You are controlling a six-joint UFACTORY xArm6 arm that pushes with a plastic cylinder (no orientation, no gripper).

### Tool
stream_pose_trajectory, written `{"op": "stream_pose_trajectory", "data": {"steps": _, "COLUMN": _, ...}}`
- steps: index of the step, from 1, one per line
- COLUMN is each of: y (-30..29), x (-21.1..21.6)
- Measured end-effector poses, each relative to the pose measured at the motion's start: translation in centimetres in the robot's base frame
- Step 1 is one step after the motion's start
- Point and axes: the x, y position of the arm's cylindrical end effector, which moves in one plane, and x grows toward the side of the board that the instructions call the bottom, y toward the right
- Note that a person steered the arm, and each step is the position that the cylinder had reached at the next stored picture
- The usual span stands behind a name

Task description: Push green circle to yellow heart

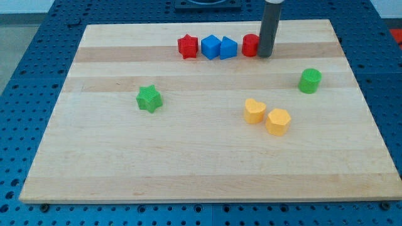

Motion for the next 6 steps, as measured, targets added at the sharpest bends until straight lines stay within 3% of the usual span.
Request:
{"op": "stream_pose_trajectory", "data": {"steps": 3, "y": -1.4, "x": 0.0}}
{"op": "stream_pose_trajectory", "data": {"steps": 6, "y": 12.0, "x": 4.6}}
